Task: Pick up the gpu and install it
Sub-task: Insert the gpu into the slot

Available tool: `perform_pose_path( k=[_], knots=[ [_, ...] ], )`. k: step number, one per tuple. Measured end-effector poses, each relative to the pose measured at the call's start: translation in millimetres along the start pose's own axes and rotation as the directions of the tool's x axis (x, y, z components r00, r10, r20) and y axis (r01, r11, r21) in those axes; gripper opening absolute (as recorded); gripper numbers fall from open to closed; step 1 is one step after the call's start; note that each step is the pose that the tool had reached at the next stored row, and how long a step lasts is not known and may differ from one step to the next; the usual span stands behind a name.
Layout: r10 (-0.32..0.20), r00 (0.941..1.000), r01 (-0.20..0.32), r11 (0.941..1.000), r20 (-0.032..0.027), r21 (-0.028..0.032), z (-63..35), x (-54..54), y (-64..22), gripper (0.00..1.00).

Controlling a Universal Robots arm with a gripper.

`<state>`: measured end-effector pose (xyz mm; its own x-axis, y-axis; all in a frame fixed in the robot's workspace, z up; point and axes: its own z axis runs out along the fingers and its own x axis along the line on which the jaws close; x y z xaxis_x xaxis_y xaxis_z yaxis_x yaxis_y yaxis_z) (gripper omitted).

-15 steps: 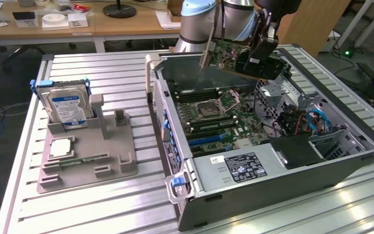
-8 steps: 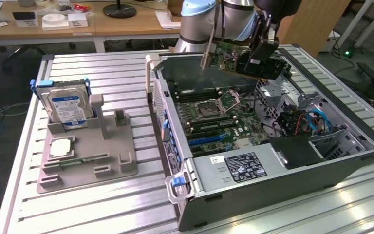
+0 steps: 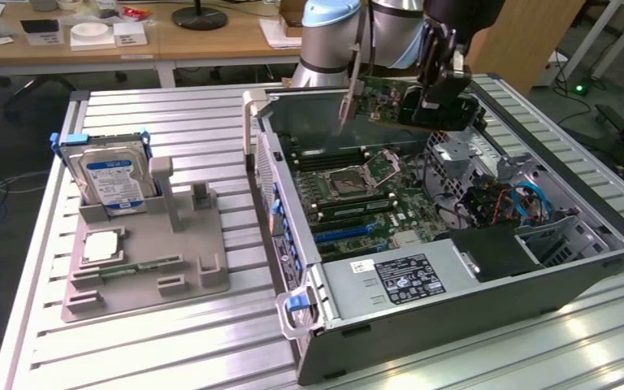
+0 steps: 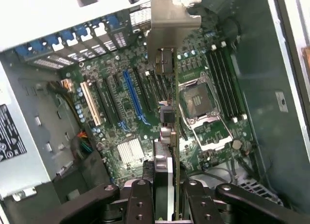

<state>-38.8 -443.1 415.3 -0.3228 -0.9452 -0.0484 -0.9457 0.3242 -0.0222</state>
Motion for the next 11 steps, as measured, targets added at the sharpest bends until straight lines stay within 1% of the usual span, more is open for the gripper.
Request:
perform_pose_path(
  k=[3,6,9,11],
  knots=[
    [-0.054,0.9986,0.054,0.9986,0.0013,-0.0023,2.2,0.1,0.1,0.28],
    [-0.109,0.9941,0.109,0.9941,0.0028,-0.0049,4.3,0.2,0.1,0.28],
    [-0.162,0.9868,0.162,0.9868,0.0044,-0.0073,6.7,0.3,0.1,0.28],
    [-0.199,0.9800,0.199,0.9800,0.0054,-0.0090,8.3,0.4,0.2,0.28]
  ],
)
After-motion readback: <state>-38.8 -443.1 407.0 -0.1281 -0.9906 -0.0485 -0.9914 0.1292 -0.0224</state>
